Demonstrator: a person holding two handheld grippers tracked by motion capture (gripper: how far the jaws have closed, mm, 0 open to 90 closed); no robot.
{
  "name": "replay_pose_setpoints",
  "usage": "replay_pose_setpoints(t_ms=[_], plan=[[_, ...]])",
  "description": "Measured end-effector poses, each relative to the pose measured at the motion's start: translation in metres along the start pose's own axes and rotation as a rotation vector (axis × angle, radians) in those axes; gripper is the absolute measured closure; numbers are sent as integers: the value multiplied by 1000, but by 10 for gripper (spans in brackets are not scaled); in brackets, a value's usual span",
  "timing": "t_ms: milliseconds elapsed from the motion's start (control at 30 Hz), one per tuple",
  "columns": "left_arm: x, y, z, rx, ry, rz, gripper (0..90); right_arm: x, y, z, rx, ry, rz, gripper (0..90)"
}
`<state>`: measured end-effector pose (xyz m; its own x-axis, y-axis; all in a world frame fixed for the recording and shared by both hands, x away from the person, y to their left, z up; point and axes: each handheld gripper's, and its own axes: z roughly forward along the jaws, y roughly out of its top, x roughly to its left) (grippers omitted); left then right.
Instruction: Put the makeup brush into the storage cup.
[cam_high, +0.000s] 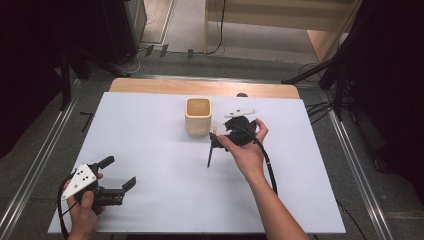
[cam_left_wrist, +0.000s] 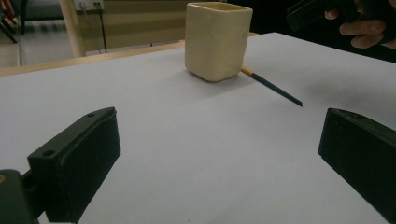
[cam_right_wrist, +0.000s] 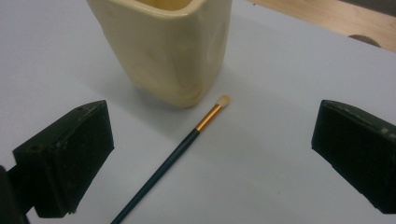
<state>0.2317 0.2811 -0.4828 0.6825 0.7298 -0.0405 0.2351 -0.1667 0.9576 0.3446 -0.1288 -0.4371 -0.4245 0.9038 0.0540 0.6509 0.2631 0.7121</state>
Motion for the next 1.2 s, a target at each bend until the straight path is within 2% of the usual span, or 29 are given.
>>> replay_pose_setpoints(t_ms=[67,133,200,333,467,500,700,800,933,967,1000,1033,1067,1100,1133,1167,1200], plan=[[0,0,1,3,0,-1,0,0,2,5,35,-3,-4,0],[0,0,1,2,0,-4,0,0,3,6,47,-7,0,8],[1,0,1,4,1,-2,0,3,6,12,81,-26,-14,38],[1,0,1,2,0,-2,0,7,8,18,110,-44,-27,81],[2,0,0,4,1,-2,0,8,9,21,133,-35,-26,105],[2,0,0,5,1,-3,0,9,9,24,151,-42,-28,137],[3,-1,1,14,9,-12,0,11,12,32,222,-50,-31,145],[3,-1,1,19,9,-12,0,12,13,36,253,-46,-6,171],[3,-1,1,20,10,-12,0,12,13,37,253,-47,14,233],[3,-1,1,21,10,-11,0,12,13,37,256,-53,18,264],[3,-1,1,20,10,-12,0,13,13,39,274,-53,19,335],[3,-1,1,20,10,-12,0,13,13,39,274,-53,19,335],[4,-1,1,18,10,-14,0,13,14,41,292,-23,15,414],[4,-1,1,18,10,-14,0,13,14,41,292,-23,15,414],[4,-1,1,20,11,-14,0,14,14,43,320,13,41,439],[4,-1,1,20,11,-14,0,14,14,43,320,13,41,439],[5,-1,1,20,11,-15,0,15,15,46,354,30,91,472]])
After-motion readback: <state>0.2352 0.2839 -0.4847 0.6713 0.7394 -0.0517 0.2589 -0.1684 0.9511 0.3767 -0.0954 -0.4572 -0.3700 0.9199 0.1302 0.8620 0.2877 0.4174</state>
